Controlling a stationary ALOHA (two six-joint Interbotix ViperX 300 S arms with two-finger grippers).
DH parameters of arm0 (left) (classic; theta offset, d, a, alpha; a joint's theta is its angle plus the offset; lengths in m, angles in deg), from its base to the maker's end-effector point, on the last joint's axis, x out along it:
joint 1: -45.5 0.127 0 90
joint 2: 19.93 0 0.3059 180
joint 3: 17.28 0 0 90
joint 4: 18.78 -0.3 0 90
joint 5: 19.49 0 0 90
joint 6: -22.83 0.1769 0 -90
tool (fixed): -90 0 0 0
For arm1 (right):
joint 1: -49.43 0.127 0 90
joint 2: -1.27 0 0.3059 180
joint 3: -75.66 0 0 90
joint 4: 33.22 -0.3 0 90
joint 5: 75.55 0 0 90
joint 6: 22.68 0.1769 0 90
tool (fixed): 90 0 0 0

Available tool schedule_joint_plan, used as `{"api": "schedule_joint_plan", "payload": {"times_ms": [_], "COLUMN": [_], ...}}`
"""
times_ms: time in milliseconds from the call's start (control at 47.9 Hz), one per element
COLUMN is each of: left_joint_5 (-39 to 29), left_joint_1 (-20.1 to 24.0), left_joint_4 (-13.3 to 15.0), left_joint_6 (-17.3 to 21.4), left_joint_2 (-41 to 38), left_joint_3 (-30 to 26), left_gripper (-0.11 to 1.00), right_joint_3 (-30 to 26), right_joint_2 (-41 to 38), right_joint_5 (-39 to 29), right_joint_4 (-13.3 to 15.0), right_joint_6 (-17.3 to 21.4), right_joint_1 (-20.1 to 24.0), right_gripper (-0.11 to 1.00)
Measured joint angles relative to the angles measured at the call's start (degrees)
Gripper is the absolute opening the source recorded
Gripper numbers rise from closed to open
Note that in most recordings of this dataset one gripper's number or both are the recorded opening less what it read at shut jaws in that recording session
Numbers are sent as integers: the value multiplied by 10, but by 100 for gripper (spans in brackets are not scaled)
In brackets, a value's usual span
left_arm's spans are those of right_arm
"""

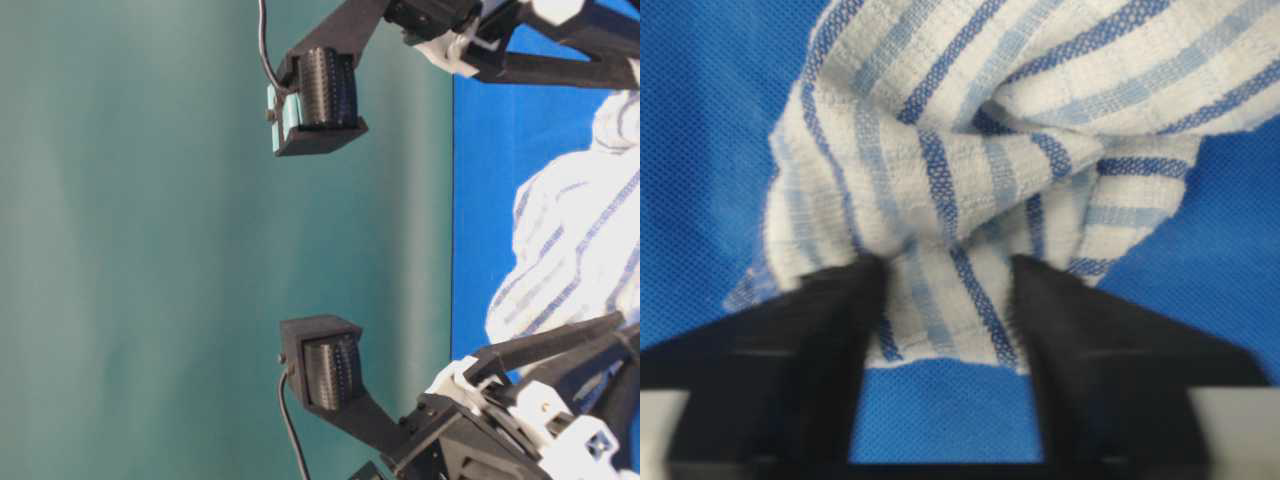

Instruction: Lift the towel with both arms.

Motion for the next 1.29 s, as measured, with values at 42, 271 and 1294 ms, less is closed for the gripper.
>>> {"api": "schedule_joint_plan", "payload": {"times_ms": [42, 271, 1294], "left_joint_5": [-2, -47, -431], "left_joint_1": [1, 1, 3], "left_joint_4": [0, 0, -6], "left_joint_6": [0, 1, 3], "left_joint_2": [0, 12, 415], "left_joint_3": [0, -2, -199], "left_gripper": [11, 4, 4], "right_joint_3": [0, -4, -279], "right_joint_2": [0, 15, 290], "right_joint_5": [1, -4, -389], "right_joint_4": [0, 0, 42], "right_joint_6": [0, -4, -104], "right_joint_1": [0, 0, -2], "right_gripper": [31, 6, 6]}}
